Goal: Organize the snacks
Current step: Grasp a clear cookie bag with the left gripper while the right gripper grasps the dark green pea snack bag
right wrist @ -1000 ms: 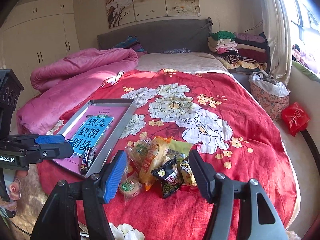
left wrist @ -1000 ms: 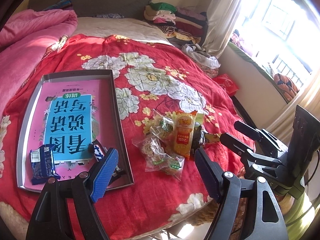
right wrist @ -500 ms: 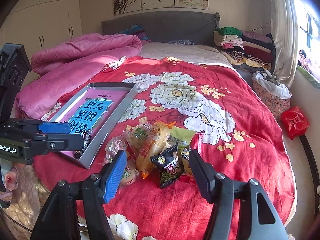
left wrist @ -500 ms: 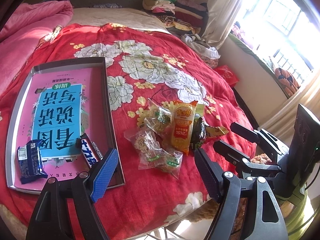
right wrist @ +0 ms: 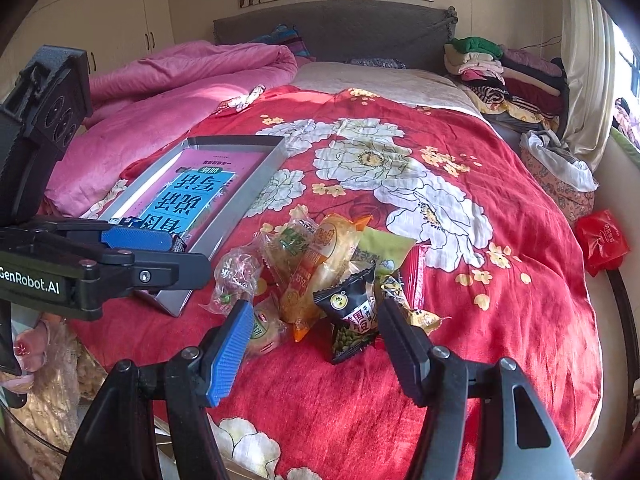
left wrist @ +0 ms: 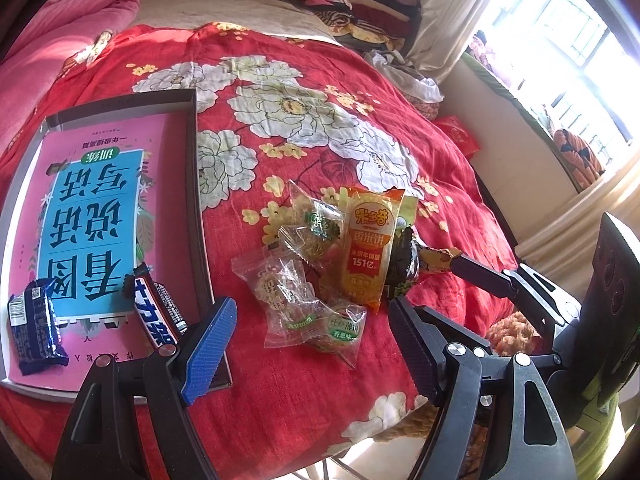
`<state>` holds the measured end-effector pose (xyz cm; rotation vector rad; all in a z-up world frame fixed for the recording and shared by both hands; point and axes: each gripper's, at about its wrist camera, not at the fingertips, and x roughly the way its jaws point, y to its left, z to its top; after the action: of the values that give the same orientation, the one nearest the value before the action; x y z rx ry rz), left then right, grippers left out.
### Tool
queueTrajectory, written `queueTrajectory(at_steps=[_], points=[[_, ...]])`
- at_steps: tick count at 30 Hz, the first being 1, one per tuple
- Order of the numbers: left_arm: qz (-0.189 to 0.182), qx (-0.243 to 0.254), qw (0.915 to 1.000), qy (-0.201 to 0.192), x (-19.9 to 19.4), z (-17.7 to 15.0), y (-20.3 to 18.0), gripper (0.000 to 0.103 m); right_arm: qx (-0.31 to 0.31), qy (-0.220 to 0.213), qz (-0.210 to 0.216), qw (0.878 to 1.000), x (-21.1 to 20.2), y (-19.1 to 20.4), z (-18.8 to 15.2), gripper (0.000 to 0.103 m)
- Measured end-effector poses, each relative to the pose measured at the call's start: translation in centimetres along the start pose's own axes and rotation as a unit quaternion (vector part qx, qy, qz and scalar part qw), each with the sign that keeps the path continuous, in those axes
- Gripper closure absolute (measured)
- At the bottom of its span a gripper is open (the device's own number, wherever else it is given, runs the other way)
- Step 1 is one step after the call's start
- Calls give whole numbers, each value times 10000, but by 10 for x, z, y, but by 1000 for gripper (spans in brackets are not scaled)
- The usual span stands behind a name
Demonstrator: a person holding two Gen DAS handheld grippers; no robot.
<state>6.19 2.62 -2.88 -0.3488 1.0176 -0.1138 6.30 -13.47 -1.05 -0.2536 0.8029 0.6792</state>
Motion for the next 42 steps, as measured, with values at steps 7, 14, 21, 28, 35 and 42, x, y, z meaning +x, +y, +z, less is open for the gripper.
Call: queueTrajectory(at_steps=[7,14,21,28,35,42], points=[[-116,-63,9997,220,15,-1,-1,28,234,143,114,9996,9,-12,0,43],[-42,-235,9991,349,29,0,4,38,185,318,38,9993,18,-12,0,46],[118,-461,9978,460,42,2,12,43,-5,419,-119,9991,30,-11,2,53],[191,-564,9970,489,52,4,14,51,-416,523,-350,9971,45,-6,6,62],[312,-540,9970,467,58,7,11,51,-387,698,-404,9960,62,-13,10,63],[417,-641,9962,414,63,15,13,51,-136,716,-178,9972,65,-21,11,68]])
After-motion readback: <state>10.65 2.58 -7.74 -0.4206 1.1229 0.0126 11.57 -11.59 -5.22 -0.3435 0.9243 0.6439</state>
